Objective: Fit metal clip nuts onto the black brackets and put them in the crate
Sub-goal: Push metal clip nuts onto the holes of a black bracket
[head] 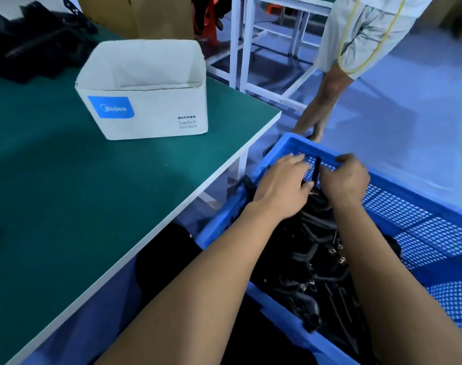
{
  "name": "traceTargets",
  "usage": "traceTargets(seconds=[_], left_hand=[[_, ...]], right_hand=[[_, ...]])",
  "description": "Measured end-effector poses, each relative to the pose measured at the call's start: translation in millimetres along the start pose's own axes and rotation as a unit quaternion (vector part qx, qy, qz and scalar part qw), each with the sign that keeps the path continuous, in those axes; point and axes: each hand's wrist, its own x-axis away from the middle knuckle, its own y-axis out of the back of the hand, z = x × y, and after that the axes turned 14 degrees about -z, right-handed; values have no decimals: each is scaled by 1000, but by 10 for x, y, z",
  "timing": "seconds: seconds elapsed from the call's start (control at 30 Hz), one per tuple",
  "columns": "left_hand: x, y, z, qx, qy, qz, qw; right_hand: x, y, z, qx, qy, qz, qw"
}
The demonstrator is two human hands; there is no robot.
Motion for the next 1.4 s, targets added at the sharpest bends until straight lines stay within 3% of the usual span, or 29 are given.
traceTargets(seconds=[0.1, 0.2, 0.27, 0.37, 0.5, 0.6, 0.7, 0.87, 0.97, 1.03, 1.23, 1.4], left_hand=[[-126, 467, -150, 66, -40, -187, 979], [-212, 1067, -182, 89, -53, -328, 939], [-174, 1530, -57, 83, -38, -391, 916], [99, 2212, 306, 53, 20, -462, 885], [747, 3023, 935, -32, 141, -531, 835], [1339, 3611, 1443, -116, 234, -559, 787], [1861, 4041, 1893, -164, 315, -558, 750], [2503, 4650, 2545, -210, 439, -554, 676], [2681, 4965, 2845, -94, 508, -608, 603], [2717, 5127, 2967, -4, 511, -645, 568], [2724, 5412, 3155, 208, 469, -654, 556], [2621, 5286, 3181, 40, 491, -615, 616]], right_hand=[[122, 215, 520, -125, 64, -72, 988], [469, 391, 1182, -253, 163, -115, 947], [850, 432, 1647, -329, 239, -99, 908], [1509, 404, 2299, -369, 321, -13, 872], [2436, 230, 3073, -322, 403, 145, 844], [3194, 25, 3554, -271, 504, 262, 777], [3848, -180, 3937, -230, 544, 341, 732], [4732, -572, 4528, -200, 598, 347, 695], [5089, -743, 4866, -196, 642, 306, 675], [5284, -825, 5090, -197, 672, 276, 658], [5618, -974, 5451, -135, 738, 343, 565], [5566, -914, 5375, -168, 697, 302, 628]])
